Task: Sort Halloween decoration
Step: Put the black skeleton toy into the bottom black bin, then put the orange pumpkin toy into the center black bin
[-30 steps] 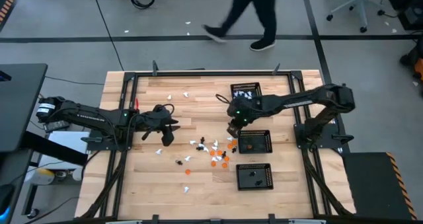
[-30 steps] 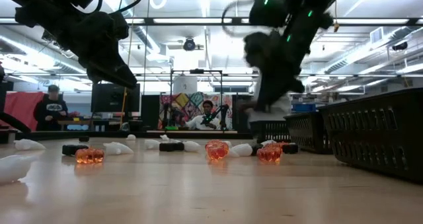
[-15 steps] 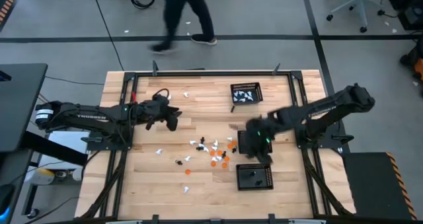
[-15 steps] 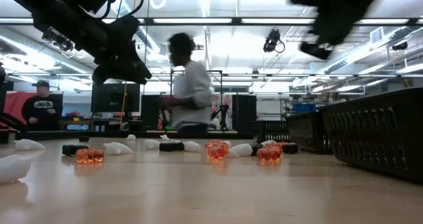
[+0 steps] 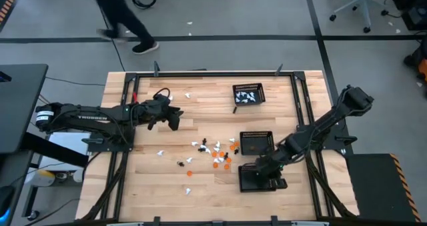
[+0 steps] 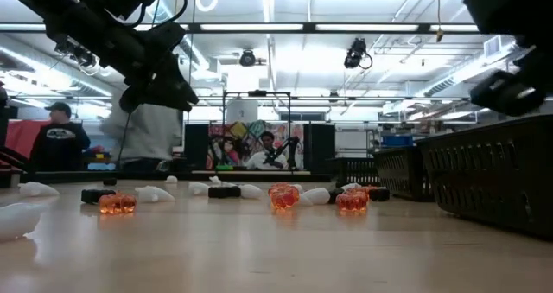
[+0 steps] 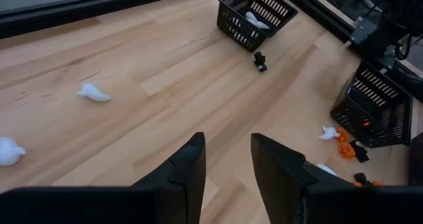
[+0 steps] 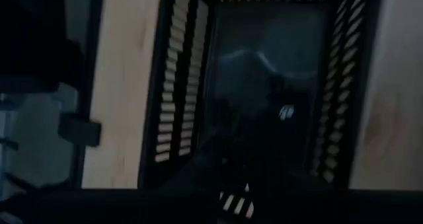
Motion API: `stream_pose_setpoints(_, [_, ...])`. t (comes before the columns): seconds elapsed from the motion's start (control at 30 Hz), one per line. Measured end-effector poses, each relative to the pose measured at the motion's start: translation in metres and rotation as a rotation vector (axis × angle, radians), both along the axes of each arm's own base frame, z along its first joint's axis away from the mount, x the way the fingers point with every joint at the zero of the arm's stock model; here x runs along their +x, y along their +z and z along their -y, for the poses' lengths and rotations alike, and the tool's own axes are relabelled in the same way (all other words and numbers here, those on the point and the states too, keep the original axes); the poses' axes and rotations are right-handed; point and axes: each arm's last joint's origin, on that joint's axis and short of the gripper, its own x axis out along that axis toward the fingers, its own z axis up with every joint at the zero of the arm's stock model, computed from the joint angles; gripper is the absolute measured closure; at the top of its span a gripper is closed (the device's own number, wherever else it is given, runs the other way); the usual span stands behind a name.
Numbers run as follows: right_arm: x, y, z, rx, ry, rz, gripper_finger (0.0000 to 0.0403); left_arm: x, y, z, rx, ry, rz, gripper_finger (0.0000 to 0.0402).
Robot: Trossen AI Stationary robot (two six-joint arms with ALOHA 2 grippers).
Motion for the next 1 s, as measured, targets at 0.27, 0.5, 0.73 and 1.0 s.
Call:
stream_pose_setpoints(0.27, [0.002,-0.021,-0.012,-0.011,0.009,-0.077,0.0293,0.000,0.000,0.000,0.000,0.000,-0.002,0.0271])
stream_pose_setpoints(0.5, [0.001,-0.019,-0.012,0.028,-0.004,-0.101,0.0254,0.000,0.000,0.000,0.009,-0.008,-0.006,0.0271])
stream_pose_setpoints(0.73, [-0.002,0.010,-0.007,0.072,-0.017,-0.092,0.0234,0.000,0.000,0.001,-0.008,-0.039,-0.006,0.0271])
stream_pose_setpoints(1.0, [0.032,0.069,0.026,-0.156,-0.039,-0.003,0.0234,0.000,-0.002,0.002,-0.019,-0.051,-0.024,0.0271])
